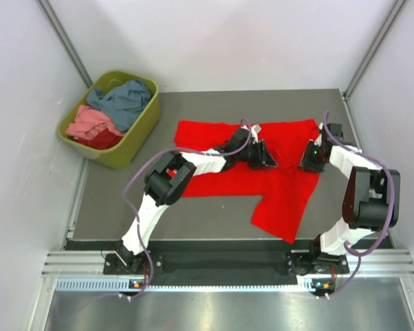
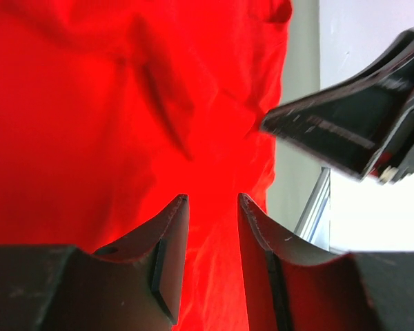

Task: Fold and stack the t-shirts
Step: Fold the tshirt

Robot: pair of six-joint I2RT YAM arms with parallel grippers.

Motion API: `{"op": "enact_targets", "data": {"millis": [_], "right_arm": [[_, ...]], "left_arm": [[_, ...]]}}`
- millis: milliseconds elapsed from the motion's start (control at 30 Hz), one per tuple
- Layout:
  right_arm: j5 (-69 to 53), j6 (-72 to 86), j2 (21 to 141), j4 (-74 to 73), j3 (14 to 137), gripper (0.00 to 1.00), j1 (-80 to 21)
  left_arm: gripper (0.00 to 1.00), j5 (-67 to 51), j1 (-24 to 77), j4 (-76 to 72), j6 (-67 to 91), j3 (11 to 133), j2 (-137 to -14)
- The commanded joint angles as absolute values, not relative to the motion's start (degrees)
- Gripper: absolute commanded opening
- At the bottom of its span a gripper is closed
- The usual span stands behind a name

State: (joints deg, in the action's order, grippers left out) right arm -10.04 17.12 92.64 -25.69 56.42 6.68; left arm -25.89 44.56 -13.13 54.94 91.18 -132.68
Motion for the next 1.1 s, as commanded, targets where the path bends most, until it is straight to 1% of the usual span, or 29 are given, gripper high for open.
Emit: {"op": "enact_targets", "data": {"millis": [0,167,333,567,600,700,733,800,867,933,967,1000,1033,1067], "right_arm": [[-10.9,15.9,93.4,-22.6,55.6,0.33,7.3],[-10.7,15.2,93.7,-21.9,54.8,0.33,7.4],[-10.6,15.2,93.9,-21.6,54.4,0.33,7.4],[-10.7,15.2,94.5,-21.0,54.1,0.32,7.4],[-10.8,15.2,94.7,-21.0,54.2,0.32,7.4],[-11.0,15.3,95.0,-20.7,54.1,0.32,7.4],[-11.0,15.2,95.1,-20.5,54.0,0.32,7.4],[-11.1,15.4,95.2,-20.5,54.0,0.31,7.4],[-11.1,15.4,95.4,-20.5,54.1,0.30,7.4],[-11.1,15.3,95.4,-20.3,54.1,0.21,7.4],[-11.0,15.3,95.4,-20.4,54.3,0.16,7.4],[-10.9,15.2,95.7,-20.7,54.8,0.07,7.4],[-11.0,15.2,95.8,-20.9,55.1,0.02,7.4],[-10.8,15.3,95.9,-21.1,55.5,0.00,7.4]], "left_arm": [[0.40,-25.1,45.2,-19.2,55.2,95.9,-134.6],[0.39,-23.3,46.1,-18.5,56.2,99.1,-138.2],[0.37,-21.2,46.6,-18.2,57.5,99.4,-139.8],[0.33,-21.3,46.7,-19.2,59.1,101.1,-141.9],[0.31,-21.7,46.7,-19.2,59.1,101.4,-142.4],[0.27,-22.0,46.8,-19.3,59.4,102.0,-142.7],[0.24,-22.1,46.8,-19.5,59.4,102.0,-142.7],[0.21,-22.3,46.8,-19.9,59.4,102.1,-142.9],[0.13,-22.8,46.8,-19.9,59.7,102.7,-143.1],[0.03,-23.2,46.8,-19.9,60.1,103.2,-143.1],[0.00,-23.4,46.8,-19.6,60.6,103.2,-142.9],[0.00,-23.5,46.7,-19.3,60.6,103.2,-142.3],[0.00,-23.6,46.8,-18.6,60.2,103.2,-141.9],[0.00,-23.3,46.7,-17.8,59.9,103.3,-141.2]]}}
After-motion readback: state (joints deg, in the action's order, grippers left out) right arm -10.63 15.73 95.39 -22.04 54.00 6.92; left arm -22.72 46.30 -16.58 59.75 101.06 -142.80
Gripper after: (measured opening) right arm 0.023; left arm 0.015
